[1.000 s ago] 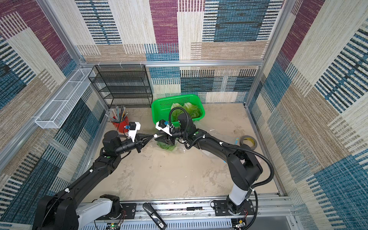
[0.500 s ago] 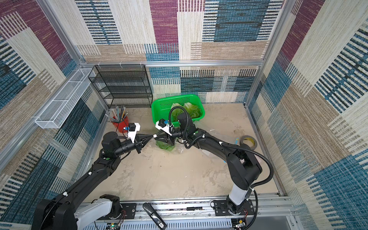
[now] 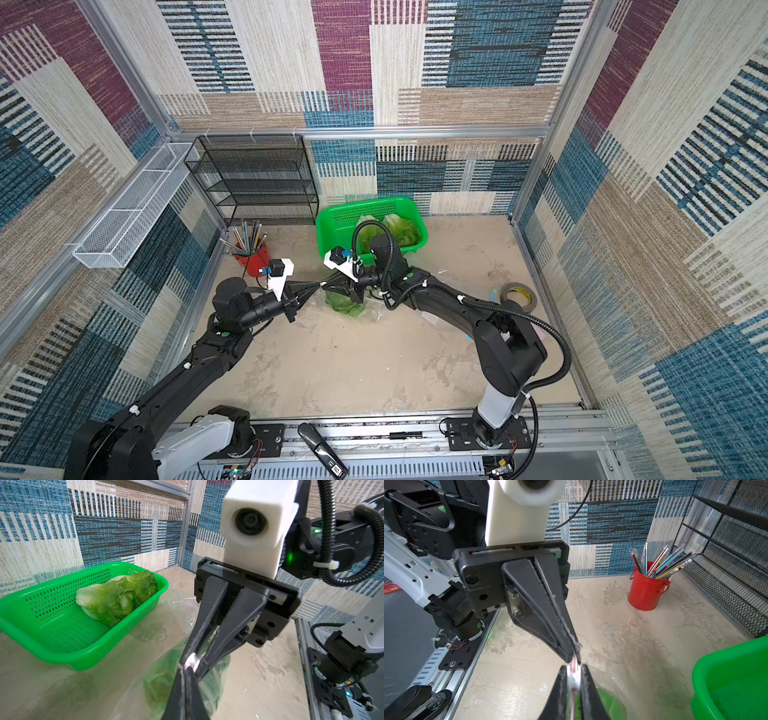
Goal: Open the zip-top bag and take out the chinese cabbages
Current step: Unzip the zipper on the zipper food storage bag.
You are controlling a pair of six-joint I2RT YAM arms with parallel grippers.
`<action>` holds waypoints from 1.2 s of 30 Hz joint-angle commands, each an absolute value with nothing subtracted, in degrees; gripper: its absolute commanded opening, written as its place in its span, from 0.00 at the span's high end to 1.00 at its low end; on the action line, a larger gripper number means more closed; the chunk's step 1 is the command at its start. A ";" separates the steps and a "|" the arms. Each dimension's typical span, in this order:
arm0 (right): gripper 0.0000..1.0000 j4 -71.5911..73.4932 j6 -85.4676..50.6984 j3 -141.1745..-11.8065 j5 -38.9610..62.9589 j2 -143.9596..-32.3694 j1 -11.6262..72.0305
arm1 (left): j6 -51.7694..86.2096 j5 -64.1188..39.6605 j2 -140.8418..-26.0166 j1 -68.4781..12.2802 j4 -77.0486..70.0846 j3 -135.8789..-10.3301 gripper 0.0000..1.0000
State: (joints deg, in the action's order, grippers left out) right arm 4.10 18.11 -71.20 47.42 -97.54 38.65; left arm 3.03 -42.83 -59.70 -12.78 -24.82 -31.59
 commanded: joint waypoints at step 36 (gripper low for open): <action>0.94 1.17 19.94 -72.82 46.28 -98.31 38.76 | 2.72 -36.50 -57.19 -12.74 -31.26 -28.84 1.00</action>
State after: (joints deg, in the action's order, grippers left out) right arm 2.11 18.81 -72.97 47.11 -98.87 38.65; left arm 2.83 -38.70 -57.71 -12.80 -27.20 -29.32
